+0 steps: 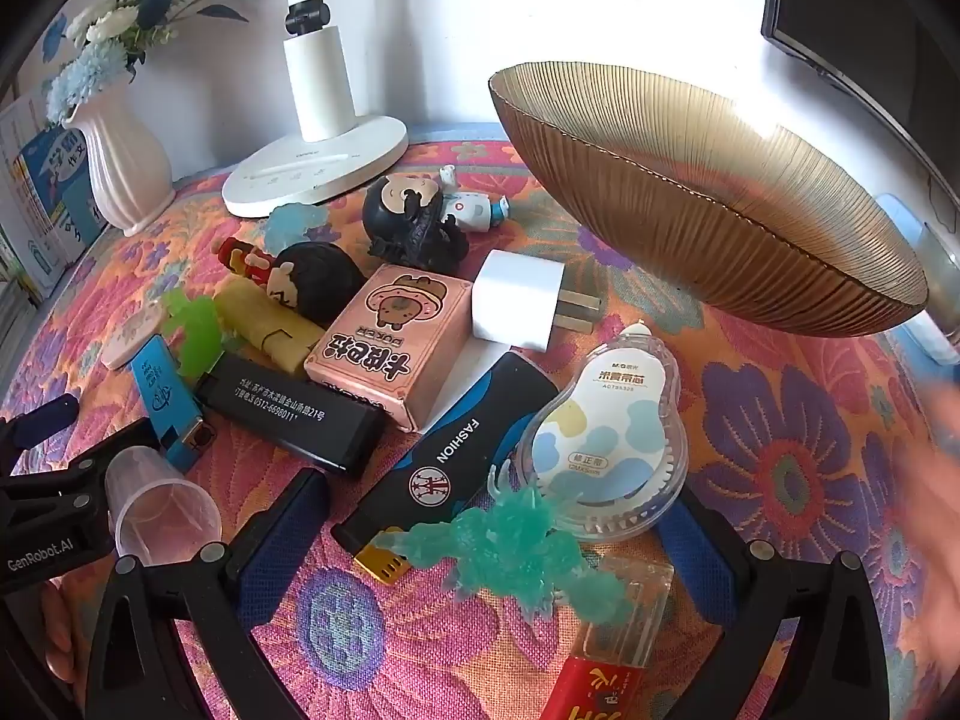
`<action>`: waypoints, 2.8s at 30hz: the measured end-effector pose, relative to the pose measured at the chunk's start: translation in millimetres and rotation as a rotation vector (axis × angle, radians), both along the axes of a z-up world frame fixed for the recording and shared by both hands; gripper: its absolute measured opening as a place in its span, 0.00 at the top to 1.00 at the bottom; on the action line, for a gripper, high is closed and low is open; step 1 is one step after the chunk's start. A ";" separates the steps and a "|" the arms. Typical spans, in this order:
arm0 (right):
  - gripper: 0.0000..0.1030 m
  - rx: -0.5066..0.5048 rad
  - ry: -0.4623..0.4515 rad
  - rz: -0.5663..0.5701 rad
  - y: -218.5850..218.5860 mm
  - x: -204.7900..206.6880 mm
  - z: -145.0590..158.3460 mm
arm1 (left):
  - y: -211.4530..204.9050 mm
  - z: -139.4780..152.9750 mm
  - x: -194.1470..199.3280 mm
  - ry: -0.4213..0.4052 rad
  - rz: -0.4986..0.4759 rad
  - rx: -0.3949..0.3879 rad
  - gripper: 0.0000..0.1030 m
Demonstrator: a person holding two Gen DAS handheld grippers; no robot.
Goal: Organize rigid objects
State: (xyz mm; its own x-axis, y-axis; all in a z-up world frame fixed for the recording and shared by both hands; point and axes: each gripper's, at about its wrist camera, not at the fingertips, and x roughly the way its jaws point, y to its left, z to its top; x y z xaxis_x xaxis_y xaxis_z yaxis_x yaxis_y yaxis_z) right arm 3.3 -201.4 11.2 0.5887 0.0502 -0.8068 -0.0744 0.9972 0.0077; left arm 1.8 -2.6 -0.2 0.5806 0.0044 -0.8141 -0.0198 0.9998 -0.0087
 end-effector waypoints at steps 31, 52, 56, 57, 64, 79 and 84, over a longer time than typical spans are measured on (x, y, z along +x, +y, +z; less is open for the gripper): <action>0.00 -0.012 -0.001 0.000 3.6 -0.9 -0.4 | 4.4 4.2 -1.1 0.027 0.030 -0.009 0.00; 0.00 -0.040 -0.259 -0.130 -23.4 -134.4 85.9 | -29.3 97.1 -141.4 -0.289 0.020 0.081 0.01; 0.00 -0.058 -0.322 -0.112 -38.7 -149.6 117.2 | -20.0 120.5 -153.6 -0.338 0.061 0.084 0.01; 0.00 -0.018 -0.326 -0.113 -47.3 -153.8 121.1 | -16.9 123.7 -156.4 -0.344 0.076 0.068 0.01; 0.00 0.012 -0.278 -0.109 -42.3 -160.3 112.6 | -34.1 123.2 -165.5 -0.355 0.059 0.050 0.01; 0.00 -0.032 -0.223 -0.121 -33.0 -133.3 102.3 | -41.0 115.2 -144.4 -0.317 0.033 0.043 0.01; 0.00 -0.042 -0.223 -0.107 -27.8 -132.2 102.7 | -41.4 117.2 -141.8 -0.307 0.034 0.029 0.01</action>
State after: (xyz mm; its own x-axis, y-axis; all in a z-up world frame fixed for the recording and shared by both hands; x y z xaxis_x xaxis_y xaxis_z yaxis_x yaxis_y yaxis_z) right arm -128.9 -229.2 113.9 0.7523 -0.0526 -0.6567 0.0365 0.9986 -0.0382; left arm -140.0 -44.0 117.0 0.7987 0.0492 -0.5997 -0.0544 0.9985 0.0094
